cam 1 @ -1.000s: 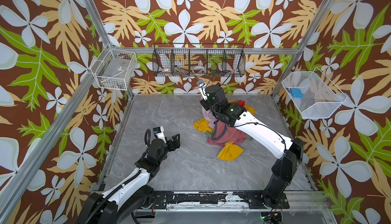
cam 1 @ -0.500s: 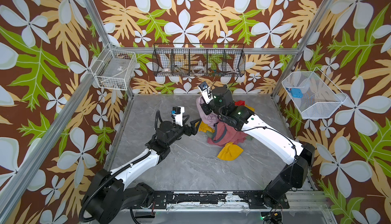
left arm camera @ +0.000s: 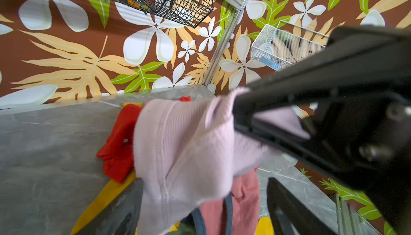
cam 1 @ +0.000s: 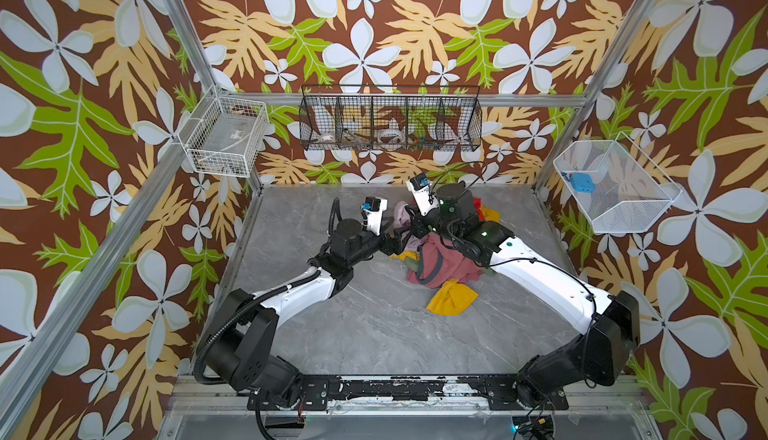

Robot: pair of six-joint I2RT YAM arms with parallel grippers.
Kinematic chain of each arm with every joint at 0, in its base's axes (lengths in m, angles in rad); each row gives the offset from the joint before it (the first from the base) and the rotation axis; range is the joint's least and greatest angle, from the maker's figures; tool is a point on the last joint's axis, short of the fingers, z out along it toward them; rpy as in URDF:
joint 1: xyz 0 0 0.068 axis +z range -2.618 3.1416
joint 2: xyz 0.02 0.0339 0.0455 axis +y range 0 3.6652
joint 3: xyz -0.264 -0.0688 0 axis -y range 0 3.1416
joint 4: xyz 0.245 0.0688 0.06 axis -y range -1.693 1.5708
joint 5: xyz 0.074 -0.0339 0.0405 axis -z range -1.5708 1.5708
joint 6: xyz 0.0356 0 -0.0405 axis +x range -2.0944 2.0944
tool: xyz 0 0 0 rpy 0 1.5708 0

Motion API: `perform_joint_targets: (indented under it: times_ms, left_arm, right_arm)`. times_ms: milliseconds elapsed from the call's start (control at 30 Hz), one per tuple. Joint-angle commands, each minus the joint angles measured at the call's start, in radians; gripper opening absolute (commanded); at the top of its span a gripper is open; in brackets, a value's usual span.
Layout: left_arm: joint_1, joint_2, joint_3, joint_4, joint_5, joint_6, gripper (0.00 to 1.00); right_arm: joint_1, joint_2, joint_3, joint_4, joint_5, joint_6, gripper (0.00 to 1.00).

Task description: Pick out a specific cloth from the pile

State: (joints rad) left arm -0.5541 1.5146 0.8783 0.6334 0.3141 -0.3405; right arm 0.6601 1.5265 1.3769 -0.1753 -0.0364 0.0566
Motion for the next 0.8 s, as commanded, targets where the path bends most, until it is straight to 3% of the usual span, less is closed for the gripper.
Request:
perform_joint_targets:
  times_ms: [0,100,233,300,367,400,500,767]
  left_arm:
    - [-0.006,0.042,0.060,-0.041,0.022,0.018,0.79]
    - [-0.006,0.049,0.066,-0.028,0.021,0.012,0.67]
    - [-0.006,0.024,0.056,-0.011,-0.008,0.000,0.31]
    - [-0.006,0.003,0.056,-0.035,-0.034,0.008,0.18]
    - [-0.006,-0.026,0.057,-0.072,-0.074,0.016,0.04]
    - [-0.006,-0.043,0.056,-0.089,-0.091,0.021,0.01]
    - [-0.006,-0.092,0.057,-0.131,-0.116,0.025,0.00]
    - [-0.006,-0.175,0.142,-0.269,-0.144,0.023,0.00]
  right_arm:
    - [-0.022,-0.027,-0.043,0.072,-0.082,0.068,0.00]
    - [-0.033,-0.043,-0.078,0.076,-0.094,0.071,0.00]
    - [-0.043,-0.054,-0.104,0.077,-0.091,0.076,0.00]
    - [-0.058,-0.061,-0.116,0.082,-0.086,0.087,0.12]
    - [-0.082,-0.073,-0.144,0.099,-0.085,0.110,0.40]
    - [-0.100,-0.082,-0.165,0.111,-0.087,0.125,0.54]
    - [-0.151,-0.108,-0.248,0.171,-0.113,0.167,0.64]
    - [-0.193,-0.069,-0.406,0.260,-0.141,0.190,0.61]
